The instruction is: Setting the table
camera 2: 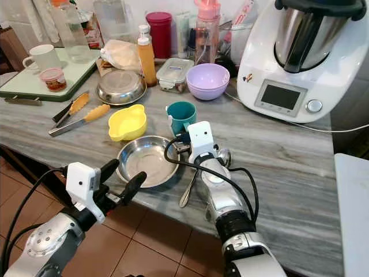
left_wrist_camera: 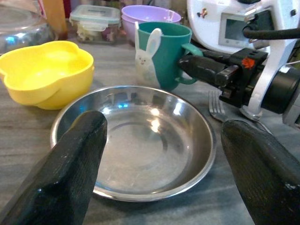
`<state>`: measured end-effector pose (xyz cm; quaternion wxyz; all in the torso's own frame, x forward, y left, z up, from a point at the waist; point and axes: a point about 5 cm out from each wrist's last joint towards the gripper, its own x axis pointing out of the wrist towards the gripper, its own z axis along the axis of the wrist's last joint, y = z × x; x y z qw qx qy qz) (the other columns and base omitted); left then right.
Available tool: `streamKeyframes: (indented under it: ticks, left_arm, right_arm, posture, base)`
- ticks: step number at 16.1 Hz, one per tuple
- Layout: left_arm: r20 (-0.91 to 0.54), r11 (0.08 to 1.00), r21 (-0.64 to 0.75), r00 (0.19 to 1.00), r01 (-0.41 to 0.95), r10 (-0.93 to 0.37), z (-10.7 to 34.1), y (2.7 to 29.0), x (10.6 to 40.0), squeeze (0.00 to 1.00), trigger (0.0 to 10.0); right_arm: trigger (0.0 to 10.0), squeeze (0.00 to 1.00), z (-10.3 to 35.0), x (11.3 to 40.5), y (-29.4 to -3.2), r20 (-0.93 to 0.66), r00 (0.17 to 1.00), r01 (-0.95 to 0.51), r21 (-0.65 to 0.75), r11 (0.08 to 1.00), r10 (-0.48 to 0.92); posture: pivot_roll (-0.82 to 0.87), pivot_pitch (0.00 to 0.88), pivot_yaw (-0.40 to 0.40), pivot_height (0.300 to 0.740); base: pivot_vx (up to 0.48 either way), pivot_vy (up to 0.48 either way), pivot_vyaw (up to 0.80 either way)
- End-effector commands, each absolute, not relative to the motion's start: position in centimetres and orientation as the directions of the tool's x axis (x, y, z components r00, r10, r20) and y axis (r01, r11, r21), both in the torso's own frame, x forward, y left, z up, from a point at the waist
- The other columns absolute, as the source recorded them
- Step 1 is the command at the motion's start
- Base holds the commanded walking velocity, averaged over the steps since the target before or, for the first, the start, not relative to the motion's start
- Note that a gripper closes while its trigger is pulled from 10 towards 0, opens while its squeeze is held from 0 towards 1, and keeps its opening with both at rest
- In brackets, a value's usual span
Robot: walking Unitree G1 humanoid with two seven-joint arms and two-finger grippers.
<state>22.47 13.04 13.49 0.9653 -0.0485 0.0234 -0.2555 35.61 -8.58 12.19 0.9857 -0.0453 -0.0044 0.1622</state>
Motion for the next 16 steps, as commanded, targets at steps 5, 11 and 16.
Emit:
streamKeyframes:
  ticks: [5, 11, 16]
  left_arm:
    - [-0.033, 0.883, -0.105, 0.886, 0.457, -0.462, 13.1, 13.1, 23.1, 0.0, 10.0]
    - [0.001, 0.92, -0.091, 0.923, 0.382, -0.384, 13.3, 13.2, 24.3, 0.0, 10.0]
    - [0.022, 0.927, -0.086, 0.931, 0.364, -0.364, 13.2, 12.5, 25.0, 0.0, 10.0]
  right_arm:
    - [10.0, 1.0, 12.2, 35.4, -8.4, 0.004, 0.951, -0.309, -0.096, 0.946, 0.31]
    - [10.0, 0.0, 12.5, 35.7, -8.6, 0.011, 0.954, -0.297, -0.11, 0.949, 0.3]
    - [10.0, 0.0, 12.1, 35.8, -7.5, -0.031, 0.938, -0.345, -0.09, 0.934, 0.344]
  posture:
    - [-0.11, 0.002, 0.049, 0.74]
    - [-0.12, 0.0, 0.047, 0.74]
    - [-0.12, 0.0, 0.046, 0.74]
  base:
    - [0.0, 0.0, 0.0]
    - [0.0, 0.0, 0.0]
    - [0.0, 0.0, 0.0]
